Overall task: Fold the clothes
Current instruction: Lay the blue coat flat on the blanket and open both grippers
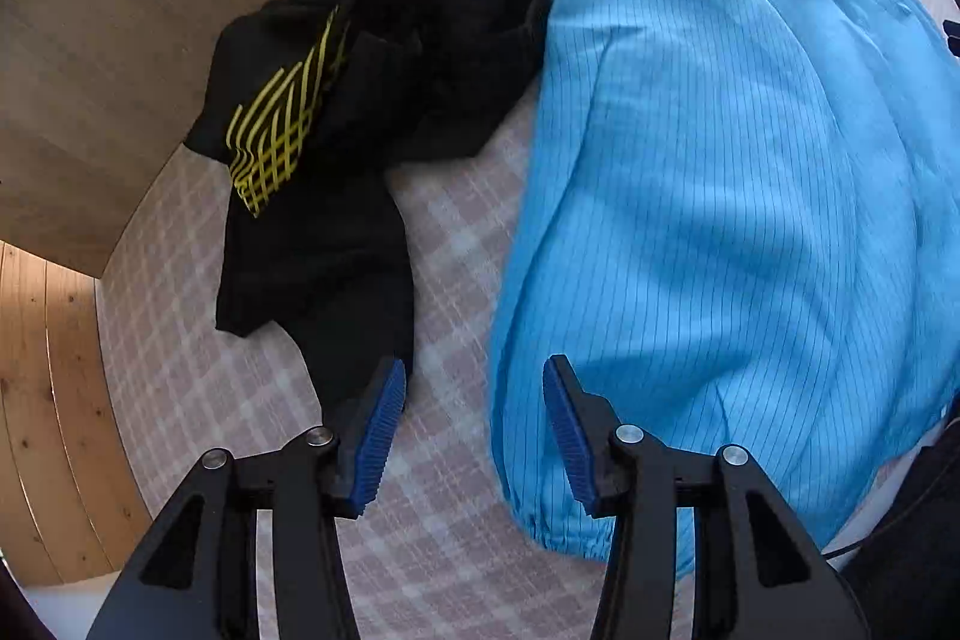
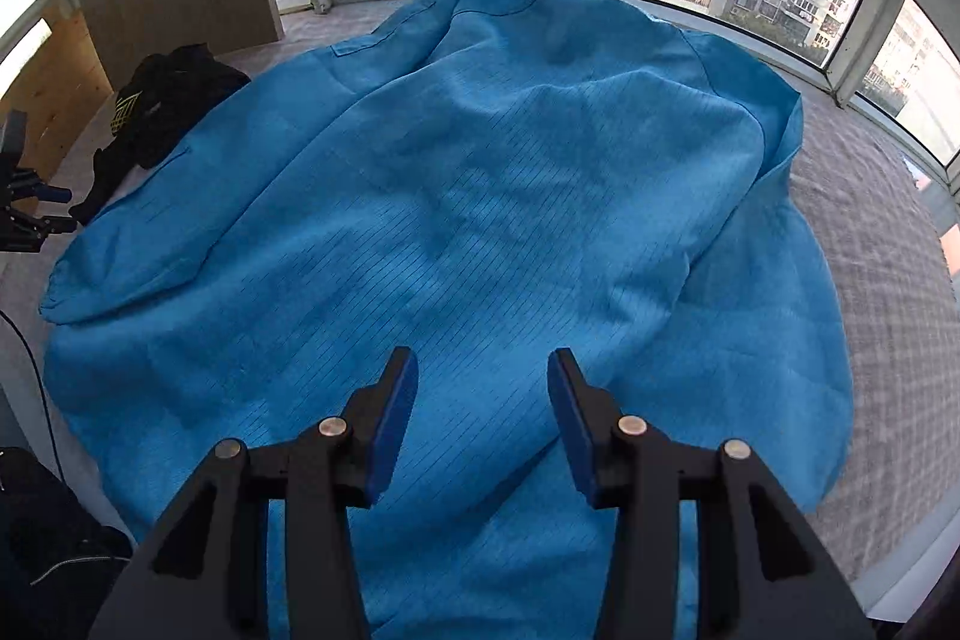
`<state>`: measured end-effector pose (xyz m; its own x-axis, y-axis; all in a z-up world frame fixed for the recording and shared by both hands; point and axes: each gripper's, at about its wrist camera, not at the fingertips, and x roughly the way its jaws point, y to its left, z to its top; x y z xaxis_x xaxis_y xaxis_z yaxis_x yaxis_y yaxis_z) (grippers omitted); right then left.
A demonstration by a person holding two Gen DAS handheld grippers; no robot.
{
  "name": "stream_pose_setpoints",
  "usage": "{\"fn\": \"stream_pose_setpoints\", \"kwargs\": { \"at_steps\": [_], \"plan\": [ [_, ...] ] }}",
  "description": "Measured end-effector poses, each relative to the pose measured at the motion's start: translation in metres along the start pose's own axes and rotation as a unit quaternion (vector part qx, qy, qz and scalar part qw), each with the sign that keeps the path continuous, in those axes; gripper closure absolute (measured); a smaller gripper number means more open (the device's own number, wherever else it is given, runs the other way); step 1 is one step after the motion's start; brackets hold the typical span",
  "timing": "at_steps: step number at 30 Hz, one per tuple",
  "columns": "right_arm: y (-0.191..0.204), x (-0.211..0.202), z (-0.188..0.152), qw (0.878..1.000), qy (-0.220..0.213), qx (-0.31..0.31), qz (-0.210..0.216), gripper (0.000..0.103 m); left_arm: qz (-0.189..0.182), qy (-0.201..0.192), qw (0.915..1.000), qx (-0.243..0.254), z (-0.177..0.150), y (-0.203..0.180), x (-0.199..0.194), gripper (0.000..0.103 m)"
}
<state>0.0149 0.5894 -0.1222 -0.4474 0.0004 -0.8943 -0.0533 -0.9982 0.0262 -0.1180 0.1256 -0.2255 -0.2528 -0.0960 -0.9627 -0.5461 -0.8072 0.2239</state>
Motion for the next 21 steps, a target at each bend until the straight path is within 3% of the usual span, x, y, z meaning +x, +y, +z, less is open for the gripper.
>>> {"fn": "stream_pose_setpoints", "kwargs": {
  "at_steps": [5,10,11,13,14,17,21],
  "plan": [
    [0.027,-0.005,-0.014,1.000,0.004,0.010,0.020,0.058,0.021,0.015,0.9997,0.002,-0.021,-0.006,0.019,0.048],
    [0.042,-0.026,-0.021,1.000,-0.014,0.013,0.018,0.058,-0.005,0.009,0.9999,-0.010,-0.023,-0.007,0.026,0.049],
    [0.044,-0.030,-0.022,1.000,-0.017,0.013,0.013,0.058,-0.025,0.011,0.9995,-0.018,-0.023,-0.005,0.027,0.054],
    [0.045,-0.036,-0.024,1.000,-0.024,0.018,0.007,0.058,-0.077,0.011,0.9962,-0.038,-0.023,-0.002,0.027,0.095],
    [0.046,-0.038,-0.025,0.999,-0.025,0.021,0.007,0.058,-0.085,0.008,0.9955,-0.039,-0.024,-0.003,0.027,0.101],
    [0.044,-0.041,-0.029,0.999,-0.029,0.034,0.006,0.058,-0.079,-0.007,0.9966,-0.023,-0.026,-0.010,0.022,0.102],
    [0.038,-0.036,-0.039,0.999,-0.015,0.045,-0.001,0.058,-0.086,-0.052,0.9935,-0.053,-0.025,0.009,-0.007,0.102]
  ]
}}
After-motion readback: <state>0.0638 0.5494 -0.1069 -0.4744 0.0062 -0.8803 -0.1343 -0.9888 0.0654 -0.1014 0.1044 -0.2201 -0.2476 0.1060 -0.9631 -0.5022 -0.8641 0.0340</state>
